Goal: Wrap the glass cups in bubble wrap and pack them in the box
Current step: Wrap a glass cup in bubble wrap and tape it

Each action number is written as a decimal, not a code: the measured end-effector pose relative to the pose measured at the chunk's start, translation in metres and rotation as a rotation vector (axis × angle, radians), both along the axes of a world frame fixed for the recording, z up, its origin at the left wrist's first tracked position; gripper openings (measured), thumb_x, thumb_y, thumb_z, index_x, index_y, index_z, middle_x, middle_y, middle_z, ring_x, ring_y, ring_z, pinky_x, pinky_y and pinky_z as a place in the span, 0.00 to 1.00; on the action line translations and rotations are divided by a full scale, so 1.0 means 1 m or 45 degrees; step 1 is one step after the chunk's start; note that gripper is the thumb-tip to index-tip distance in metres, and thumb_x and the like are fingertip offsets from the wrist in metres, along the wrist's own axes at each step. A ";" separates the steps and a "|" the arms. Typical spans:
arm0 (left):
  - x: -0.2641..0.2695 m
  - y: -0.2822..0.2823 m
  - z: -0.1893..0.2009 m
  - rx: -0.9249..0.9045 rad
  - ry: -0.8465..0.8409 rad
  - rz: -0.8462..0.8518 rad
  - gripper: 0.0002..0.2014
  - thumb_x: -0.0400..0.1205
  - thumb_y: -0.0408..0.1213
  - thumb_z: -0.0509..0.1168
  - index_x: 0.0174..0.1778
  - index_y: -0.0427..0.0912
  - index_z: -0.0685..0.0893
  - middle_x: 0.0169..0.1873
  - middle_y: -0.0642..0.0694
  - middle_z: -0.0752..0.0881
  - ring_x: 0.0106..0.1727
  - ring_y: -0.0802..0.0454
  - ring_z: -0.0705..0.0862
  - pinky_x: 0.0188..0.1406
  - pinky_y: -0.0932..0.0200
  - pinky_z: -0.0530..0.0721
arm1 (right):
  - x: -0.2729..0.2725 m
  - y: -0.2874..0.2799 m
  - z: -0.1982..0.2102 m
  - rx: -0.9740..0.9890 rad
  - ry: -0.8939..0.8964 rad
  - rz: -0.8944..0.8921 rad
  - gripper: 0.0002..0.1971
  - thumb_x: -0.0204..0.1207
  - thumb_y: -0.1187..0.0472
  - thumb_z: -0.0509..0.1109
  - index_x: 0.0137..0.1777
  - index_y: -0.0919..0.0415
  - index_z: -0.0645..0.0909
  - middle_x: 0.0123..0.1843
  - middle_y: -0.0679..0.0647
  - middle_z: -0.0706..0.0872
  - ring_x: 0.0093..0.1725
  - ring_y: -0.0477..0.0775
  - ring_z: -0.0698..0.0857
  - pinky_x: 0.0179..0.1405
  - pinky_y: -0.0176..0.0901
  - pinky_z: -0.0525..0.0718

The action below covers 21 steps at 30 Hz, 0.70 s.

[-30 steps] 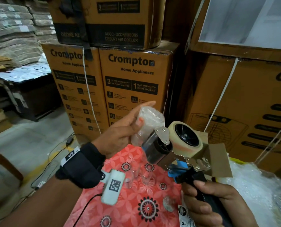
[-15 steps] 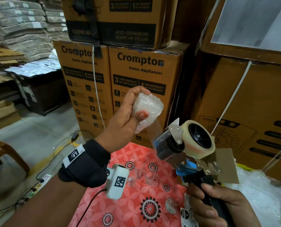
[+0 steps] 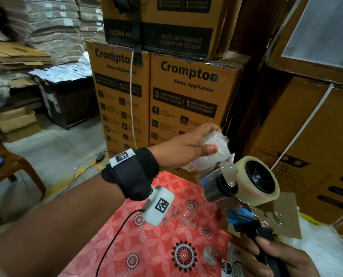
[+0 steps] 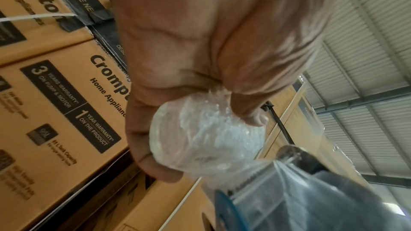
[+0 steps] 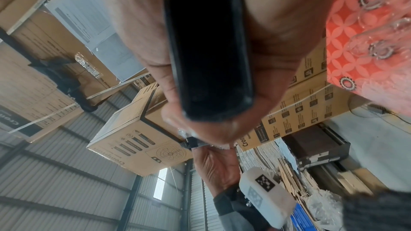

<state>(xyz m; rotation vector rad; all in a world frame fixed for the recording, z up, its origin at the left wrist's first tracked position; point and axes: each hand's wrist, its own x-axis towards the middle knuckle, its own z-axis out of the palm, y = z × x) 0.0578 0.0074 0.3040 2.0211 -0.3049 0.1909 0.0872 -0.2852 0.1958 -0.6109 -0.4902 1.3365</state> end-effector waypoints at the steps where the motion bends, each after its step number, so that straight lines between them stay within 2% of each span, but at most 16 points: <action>1: 0.002 0.001 -0.003 0.001 0.028 0.006 0.15 0.92 0.40 0.63 0.74 0.45 0.73 0.55 0.55 0.79 0.49 0.65 0.80 0.51 0.67 0.82 | 0.000 0.000 -0.001 -0.011 -0.014 -0.009 0.18 0.92 0.61 0.43 0.68 0.65 0.73 0.55 0.61 0.81 0.53 0.55 0.84 0.51 0.48 0.71; 4: 0.008 0.002 -0.016 -0.058 0.138 0.034 0.13 0.93 0.38 0.63 0.74 0.45 0.74 0.55 0.53 0.80 0.51 0.59 0.81 0.56 0.53 0.85 | 0.001 -0.001 -0.004 -0.041 -0.015 -0.034 0.20 0.93 0.62 0.42 0.72 0.66 0.73 0.58 0.61 0.81 0.57 0.56 0.84 0.55 0.47 0.71; 9: 0.012 0.001 -0.030 -0.028 0.282 0.084 0.18 0.85 0.54 0.64 0.70 0.53 0.75 0.57 0.48 0.83 0.55 0.50 0.81 0.65 0.36 0.85 | 0.002 -0.005 -0.019 -0.203 -0.054 -0.132 0.20 0.93 0.59 0.43 0.70 0.64 0.74 0.57 0.60 0.82 0.55 0.53 0.84 0.55 0.45 0.73; 11: 0.013 0.002 -0.037 0.057 0.342 0.134 0.20 0.85 0.56 0.65 0.70 0.54 0.74 0.61 0.41 0.84 0.55 0.45 0.84 0.62 0.36 0.86 | 0.002 -0.004 -0.022 -0.197 -0.057 -0.124 0.19 0.93 0.59 0.44 0.69 0.64 0.74 0.57 0.59 0.83 0.55 0.53 0.85 0.56 0.45 0.73; 13: 0.013 0.005 -0.047 0.177 0.441 0.208 0.23 0.88 0.53 0.68 0.74 0.50 0.72 0.63 0.34 0.84 0.50 0.43 0.85 0.53 0.41 0.88 | 0.003 -0.003 -0.024 -0.194 -0.131 -0.172 0.17 0.94 0.58 0.48 0.71 0.66 0.73 0.61 0.59 0.84 0.59 0.55 0.85 0.61 0.48 0.72; 14: 0.012 0.009 -0.055 0.138 0.504 0.238 0.24 0.86 0.52 0.70 0.75 0.48 0.72 0.63 0.32 0.84 0.51 0.42 0.86 0.52 0.42 0.90 | 0.004 -0.002 -0.023 -0.161 -0.175 -0.177 0.16 0.94 0.59 0.51 0.72 0.68 0.72 0.62 0.61 0.84 0.61 0.57 0.84 0.63 0.50 0.71; 16: 0.007 0.016 -0.072 -0.088 0.585 0.282 0.27 0.80 0.55 0.72 0.71 0.47 0.75 0.65 0.32 0.84 0.60 0.36 0.87 0.65 0.33 0.89 | 0.005 0.000 -0.018 -0.080 -0.170 -0.205 0.15 0.94 0.63 0.51 0.73 0.72 0.69 0.61 0.65 0.82 0.59 0.62 0.84 0.64 0.53 0.72; 17: 0.004 0.021 -0.079 -0.207 0.580 0.300 0.27 0.80 0.56 0.74 0.69 0.47 0.77 0.64 0.33 0.85 0.62 0.35 0.87 0.68 0.32 0.87 | 0.007 0.001 -0.015 -0.056 -0.142 -0.243 0.14 0.93 0.65 0.50 0.71 0.72 0.69 0.56 0.67 0.81 0.53 0.64 0.83 0.62 0.54 0.75; 18: 0.000 0.027 -0.084 -0.352 0.555 0.317 0.25 0.82 0.54 0.76 0.68 0.47 0.77 0.63 0.34 0.85 0.60 0.37 0.87 0.64 0.33 0.89 | 0.010 0.002 -0.014 -0.011 -0.063 -0.265 0.14 0.93 0.66 0.47 0.69 0.71 0.70 0.52 0.67 0.80 0.45 0.65 0.81 0.57 0.54 0.80; 20: -0.011 0.035 -0.094 -0.718 0.516 0.355 0.21 0.87 0.44 0.74 0.72 0.45 0.77 0.64 0.36 0.86 0.55 0.41 0.89 0.50 0.42 0.91 | 0.010 0.005 -0.017 0.026 0.155 -0.260 0.15 0.93 0.67 0.44 0.64 0.69 0.72 0.48 0.67 0.80 0.39 0.64 0.83 0.45 0.57 0.85; 21: -0.018 0.040 -0.096 -0.921 0.494 0.372 0.22 0.87 0.40 0.73 0.75 0.44 0.76 0.65 0.35 0.86 0.55 0.39 0.90 0.47 0.43 0.93 | 0.008 0.010 -0.018 0.021 0.203 -0.286 0.11 0.93 0.65 0.51 0.61 0.69 0.74 0.46 0.68 0.80 0.37 0.64 0.85 0.40 0.57 0.86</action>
